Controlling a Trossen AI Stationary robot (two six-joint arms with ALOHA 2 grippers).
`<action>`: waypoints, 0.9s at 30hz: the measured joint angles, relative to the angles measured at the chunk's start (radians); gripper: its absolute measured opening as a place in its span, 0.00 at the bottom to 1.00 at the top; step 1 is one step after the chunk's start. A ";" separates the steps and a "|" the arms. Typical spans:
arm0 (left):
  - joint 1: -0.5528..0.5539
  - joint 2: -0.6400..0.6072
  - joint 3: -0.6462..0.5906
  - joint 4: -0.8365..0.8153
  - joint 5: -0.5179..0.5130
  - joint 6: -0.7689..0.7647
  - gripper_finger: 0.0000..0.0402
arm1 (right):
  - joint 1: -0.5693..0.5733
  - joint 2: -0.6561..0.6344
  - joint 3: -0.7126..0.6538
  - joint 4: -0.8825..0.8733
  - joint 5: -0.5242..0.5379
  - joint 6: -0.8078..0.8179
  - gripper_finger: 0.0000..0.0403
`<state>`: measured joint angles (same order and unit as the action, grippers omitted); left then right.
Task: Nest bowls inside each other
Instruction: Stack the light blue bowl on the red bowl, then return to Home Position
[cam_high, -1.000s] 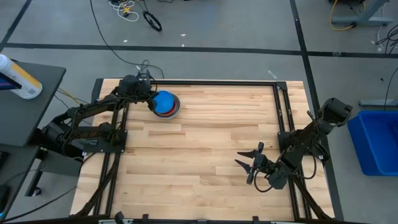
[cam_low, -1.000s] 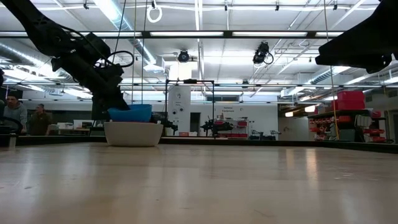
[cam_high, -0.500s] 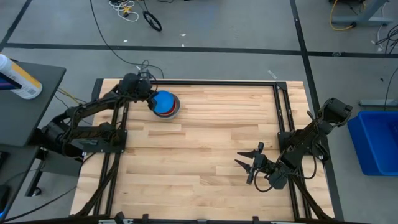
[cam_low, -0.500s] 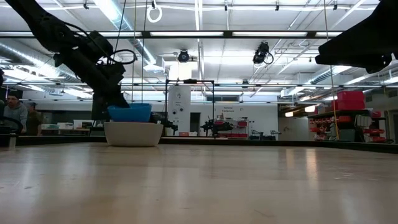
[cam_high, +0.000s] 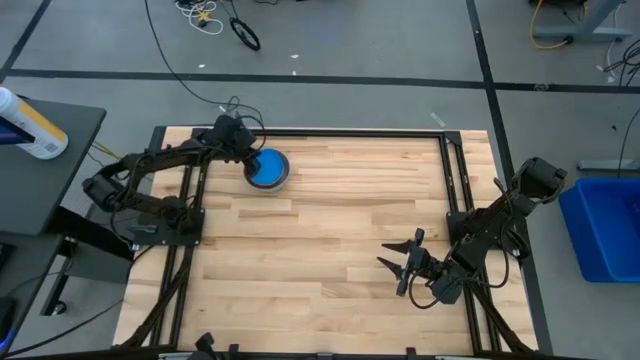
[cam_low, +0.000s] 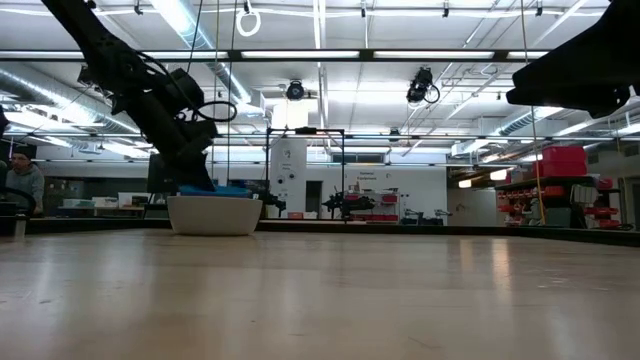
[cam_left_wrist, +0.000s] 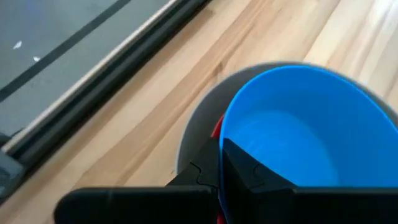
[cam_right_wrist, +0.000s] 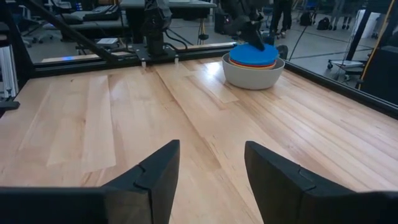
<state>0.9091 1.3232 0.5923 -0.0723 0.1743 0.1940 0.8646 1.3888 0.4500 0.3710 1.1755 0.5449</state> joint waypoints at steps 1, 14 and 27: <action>-0.004 0.009 0.008 0.007 -0.001 -0.001 0.01 | 0.000 0.000 0.000 0.000 0.000 0.002 0.48; -0.015 0.018 0.054 -0.100 0.003 -0.004 0.09 | 0.000 0.000 0.000 0.000 0.000 0.027 0.51; -0.015 0.018 0.054 -0.086 -0.010 -0.023 0.39 | 0.000 0.000 0.000 0.004 0.000 0.027 0.58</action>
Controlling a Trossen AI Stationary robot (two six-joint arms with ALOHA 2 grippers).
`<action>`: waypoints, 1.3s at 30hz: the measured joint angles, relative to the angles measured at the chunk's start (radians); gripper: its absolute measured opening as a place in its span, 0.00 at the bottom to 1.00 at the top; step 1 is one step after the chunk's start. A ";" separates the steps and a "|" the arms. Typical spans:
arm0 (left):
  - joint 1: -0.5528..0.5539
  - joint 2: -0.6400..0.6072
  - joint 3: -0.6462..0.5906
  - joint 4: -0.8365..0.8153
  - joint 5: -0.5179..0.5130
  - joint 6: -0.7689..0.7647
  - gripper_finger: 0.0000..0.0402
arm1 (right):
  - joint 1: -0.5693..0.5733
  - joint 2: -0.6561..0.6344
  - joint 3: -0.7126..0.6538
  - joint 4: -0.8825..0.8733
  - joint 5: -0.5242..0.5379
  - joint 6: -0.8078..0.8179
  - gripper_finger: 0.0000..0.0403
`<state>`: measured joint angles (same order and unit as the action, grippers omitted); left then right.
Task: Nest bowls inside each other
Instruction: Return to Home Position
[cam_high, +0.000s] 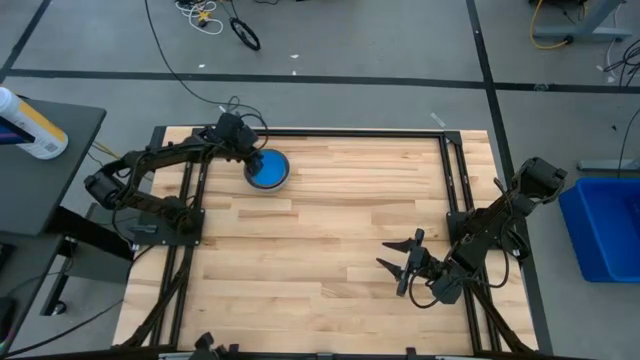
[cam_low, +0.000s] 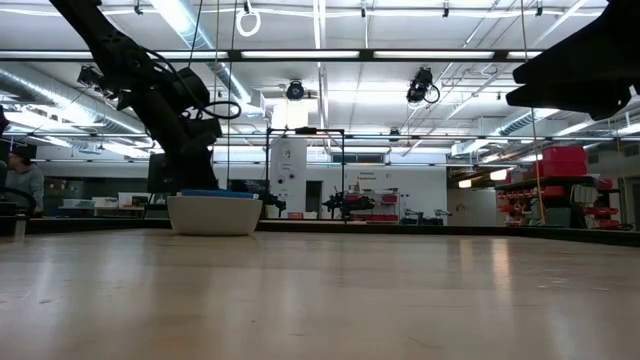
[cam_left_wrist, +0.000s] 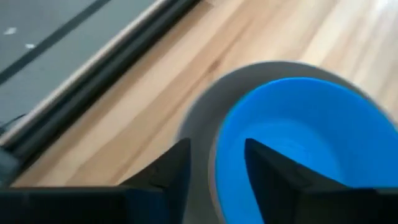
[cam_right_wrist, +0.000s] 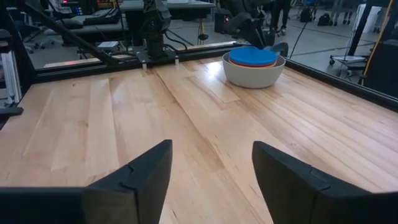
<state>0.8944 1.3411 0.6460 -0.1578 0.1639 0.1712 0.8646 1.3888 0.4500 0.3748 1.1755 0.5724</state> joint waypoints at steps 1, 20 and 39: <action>0.000 0.000 0.000 0.004 -0.021 -0.005 0.42 | 0.000 0.000 0.000 0.000 0.000 0.004 0.58; -0.005 -0.342 -0.001 0.062 0.329 -0.050 0.61 | 0.000 0.000 0.000 -0.004 0.000 -0.003 0.55; -0.400 -0.882 -0.001 -0.052 0.493 -0.352 0.61 | 0.000 0.000 0.000 0.042 0.027 -0.112 0.47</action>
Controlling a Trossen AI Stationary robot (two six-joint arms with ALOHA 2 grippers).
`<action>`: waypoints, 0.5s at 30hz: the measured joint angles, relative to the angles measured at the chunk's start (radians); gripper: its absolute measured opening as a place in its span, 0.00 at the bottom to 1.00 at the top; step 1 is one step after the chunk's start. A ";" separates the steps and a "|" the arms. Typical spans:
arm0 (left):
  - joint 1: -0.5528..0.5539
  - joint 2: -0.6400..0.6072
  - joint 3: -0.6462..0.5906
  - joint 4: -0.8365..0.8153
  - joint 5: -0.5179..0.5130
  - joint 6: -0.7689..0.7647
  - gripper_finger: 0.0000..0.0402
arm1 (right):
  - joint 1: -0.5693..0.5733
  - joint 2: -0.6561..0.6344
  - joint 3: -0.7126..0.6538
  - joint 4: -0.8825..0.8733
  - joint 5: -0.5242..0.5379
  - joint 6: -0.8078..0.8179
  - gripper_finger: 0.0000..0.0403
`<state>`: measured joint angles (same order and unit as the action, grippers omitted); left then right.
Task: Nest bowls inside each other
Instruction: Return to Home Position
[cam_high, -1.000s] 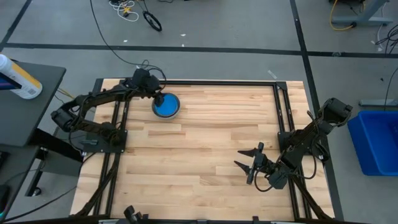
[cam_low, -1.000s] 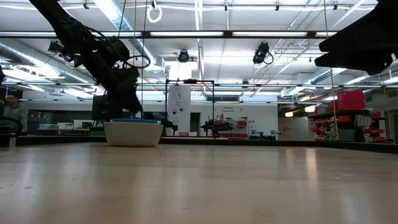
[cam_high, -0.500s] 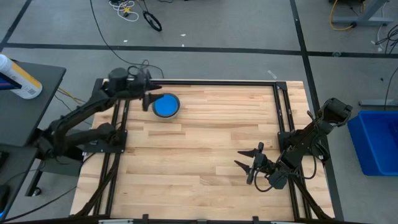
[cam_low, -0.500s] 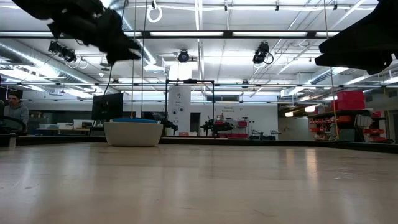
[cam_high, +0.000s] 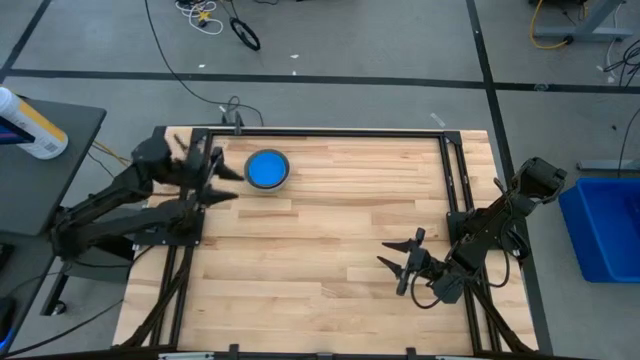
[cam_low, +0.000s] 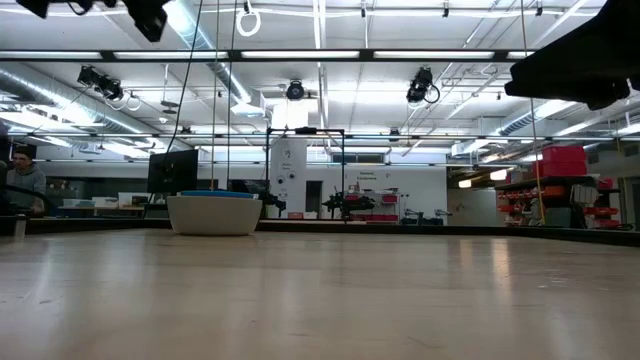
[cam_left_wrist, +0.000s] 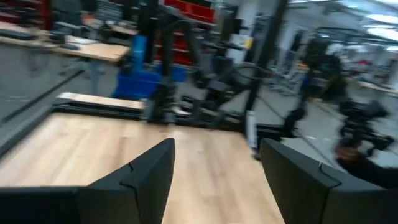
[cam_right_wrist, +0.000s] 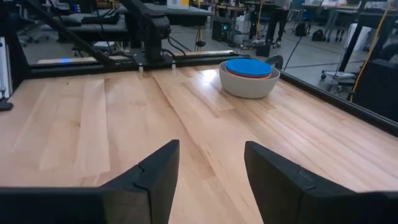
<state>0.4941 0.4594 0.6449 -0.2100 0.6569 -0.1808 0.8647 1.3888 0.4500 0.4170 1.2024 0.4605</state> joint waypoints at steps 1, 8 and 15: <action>-0.025 -0.023 0.000 -0.020 -0.002 -0.008 0.60 | 0.000 0.000 0.000 0.007 0.000 -0.017 0.47; -0.170 -0.184 -0.053 -0.110 -0.047 -0.078 0.60 | 0.000 0.000 0.000 0.039 -0.003 -0.078 0.43; -0.254 -0.315 -0.198 -0.130 -0.096 -0.121 0.60 | 0.017 -0.011 0.000 0.118 -0.215 -0.157 0.39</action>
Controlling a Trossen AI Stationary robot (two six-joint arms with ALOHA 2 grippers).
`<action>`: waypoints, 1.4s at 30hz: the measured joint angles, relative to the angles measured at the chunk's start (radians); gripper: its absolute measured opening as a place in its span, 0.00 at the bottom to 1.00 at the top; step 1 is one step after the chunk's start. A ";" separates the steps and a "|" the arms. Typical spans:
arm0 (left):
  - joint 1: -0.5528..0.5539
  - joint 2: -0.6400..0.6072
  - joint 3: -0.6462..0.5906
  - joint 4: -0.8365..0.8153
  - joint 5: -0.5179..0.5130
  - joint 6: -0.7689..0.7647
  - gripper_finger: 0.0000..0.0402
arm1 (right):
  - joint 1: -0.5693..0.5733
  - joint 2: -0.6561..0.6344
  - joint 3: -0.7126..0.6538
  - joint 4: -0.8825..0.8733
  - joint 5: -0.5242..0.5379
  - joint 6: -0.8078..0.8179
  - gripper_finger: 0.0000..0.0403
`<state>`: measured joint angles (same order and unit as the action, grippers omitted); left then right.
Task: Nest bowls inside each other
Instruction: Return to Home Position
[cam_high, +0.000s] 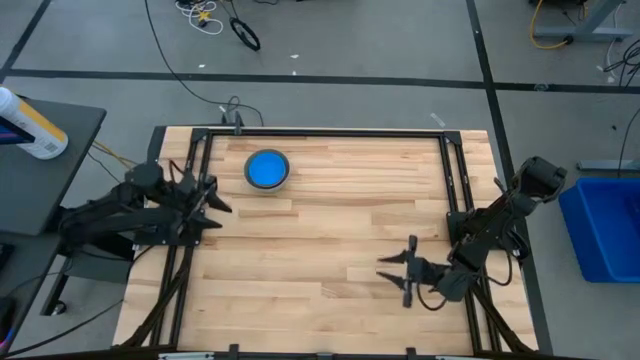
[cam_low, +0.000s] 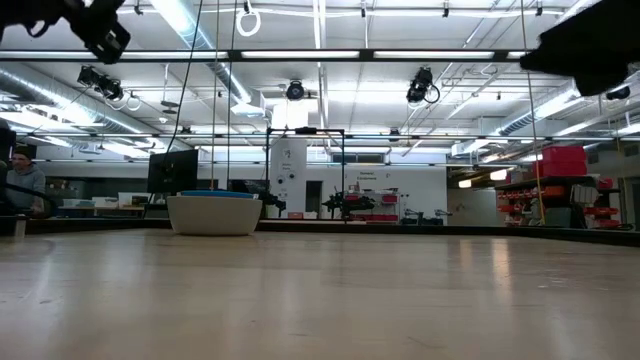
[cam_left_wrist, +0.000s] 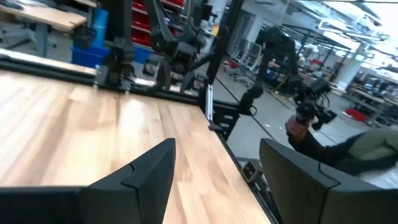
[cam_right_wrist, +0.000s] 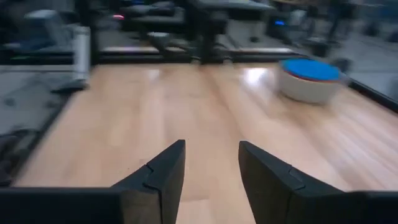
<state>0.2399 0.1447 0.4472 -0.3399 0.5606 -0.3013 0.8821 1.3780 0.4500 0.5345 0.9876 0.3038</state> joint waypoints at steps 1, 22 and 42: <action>-0.007 -0.015 -0.019 0.004 0.000 -0.005 0.60 | 0.011 -0.007 0.000 0.021 -0.003 -0.027 0.39; -0.187 -0.140 -0.438 0.539 -0.283 0.038 0.62 | 0.319 -0.203 0.000 -0.099 0.276 -0.085 0.37; -0.320 -0.103 -0.437 0.374 -0.651 0.154 0.57 | 0.413 -0.203 -0.030 -0.739 0.274 0.650 0.37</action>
<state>-0.0803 0.0412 0.0101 0.0338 -0.0901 -0.1472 1.2951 1.1755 0.4195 -0.2040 1.2615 0.9541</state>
